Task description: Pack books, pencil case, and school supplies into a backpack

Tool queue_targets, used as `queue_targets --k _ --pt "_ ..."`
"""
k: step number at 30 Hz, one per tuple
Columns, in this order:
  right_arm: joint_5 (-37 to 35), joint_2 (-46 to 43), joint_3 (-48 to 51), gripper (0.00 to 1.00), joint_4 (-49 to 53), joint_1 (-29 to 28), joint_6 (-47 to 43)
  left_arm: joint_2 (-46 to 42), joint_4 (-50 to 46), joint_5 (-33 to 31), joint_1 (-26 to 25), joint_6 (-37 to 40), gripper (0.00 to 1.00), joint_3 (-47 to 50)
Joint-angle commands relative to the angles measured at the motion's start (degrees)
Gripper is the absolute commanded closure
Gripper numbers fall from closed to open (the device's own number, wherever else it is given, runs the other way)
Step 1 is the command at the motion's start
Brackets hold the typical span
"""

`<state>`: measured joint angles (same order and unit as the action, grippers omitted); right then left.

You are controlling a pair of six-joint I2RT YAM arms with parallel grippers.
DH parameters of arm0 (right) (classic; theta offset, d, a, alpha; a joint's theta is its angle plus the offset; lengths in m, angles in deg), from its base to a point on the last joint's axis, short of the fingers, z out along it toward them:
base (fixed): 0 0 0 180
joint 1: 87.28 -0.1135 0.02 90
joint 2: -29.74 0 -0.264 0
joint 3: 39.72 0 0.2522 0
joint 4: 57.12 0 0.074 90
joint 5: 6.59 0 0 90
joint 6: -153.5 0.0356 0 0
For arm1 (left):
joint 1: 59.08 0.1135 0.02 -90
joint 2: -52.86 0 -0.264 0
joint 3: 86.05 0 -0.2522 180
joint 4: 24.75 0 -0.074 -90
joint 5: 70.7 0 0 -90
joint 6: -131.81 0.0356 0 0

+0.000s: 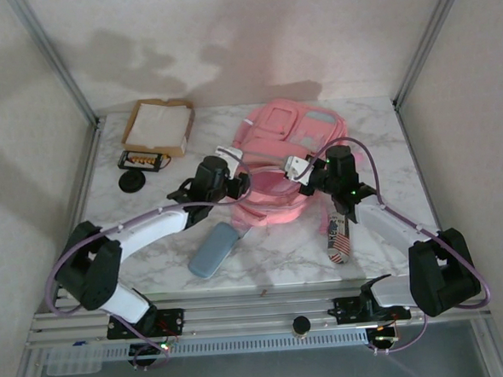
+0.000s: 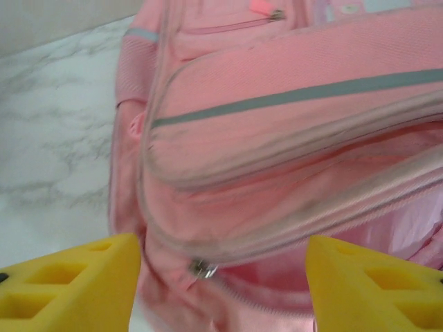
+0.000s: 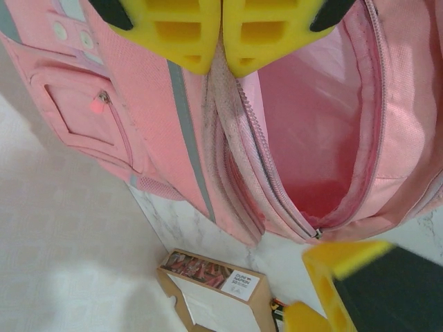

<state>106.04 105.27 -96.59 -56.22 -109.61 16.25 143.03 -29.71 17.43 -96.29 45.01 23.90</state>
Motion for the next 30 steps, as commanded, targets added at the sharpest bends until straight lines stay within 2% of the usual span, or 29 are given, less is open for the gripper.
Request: queue_targets --k 1,5,10,12,15,18,19,20,25,26,27,30 --pt "1.7 -2.0 0.4 1.0 -3.3 -0.1 3.5 4.4 -1.7 4.9 -1.3 8.9 0.32 -5.2" --pt "1.6 -2.0 0.8 1.0 -4.5 0.0 5.7 6.5 -5.4 10.6 -1.5 12.2 0.31 -9.5" --pt "1.8 -2.4 1.5 1.0 -8.7 0.1 11.2 11.3 -8.6 12.2 -1.9 14.6 0.37 -15.3" --pt "1.7 -1.9 0.4 1.0 -7.5 0.1 12.5 12.9 -10.1 12.7 -1.9 15.2 0.49 -17.1" --pt "0.8 -1.5 -1.5 1.0 -5.2 0.0 18.0 13.5 -10.8 13.8 -1.9 15.6 0.72 -18.2" --pt "-3.2 -2.2 -2.2 1.0 -4.4 0.1 27.4 13.1 -9.9 13.6 -1.9 15.0 0.95 -18.2" --pt "-5.1 -2.5 -2.9 0.97 -2.6 0.1 31.0 13.0 -9.7 13.1 -1.9 14.7 1.0 -18.4" --pt "-6.5 -3.1 -3.3 0.86 -1.1 0.1 34.4 13.0 -9.6 12.4 -1.9 14.3 1.0 -18.7" --pt "-7.4 -8.4 -5.8 0.65 8.9 0.2 51.2 12.8 -9.1 8.8 -1.9 10.7 1.0 -19.5" --pt "-7.3 -9.7 -6.0 0.54 10.7 0.2 56.4 12.9 -9.5 8.0 -2.0 9.7 1.0 -19.8" --pt "-8.0 -10.5 -6.3 0.47 12.7 0.2 61.5 13.0 -9.7 6.8 -2.0 8.3 1.0 -20.0" --pt "-10.9 -12.5 -8.1 0.4 23.7 0.1 76.1 13.1 -10.6 4.9 -2.2 4.2 1.0 -20.5"
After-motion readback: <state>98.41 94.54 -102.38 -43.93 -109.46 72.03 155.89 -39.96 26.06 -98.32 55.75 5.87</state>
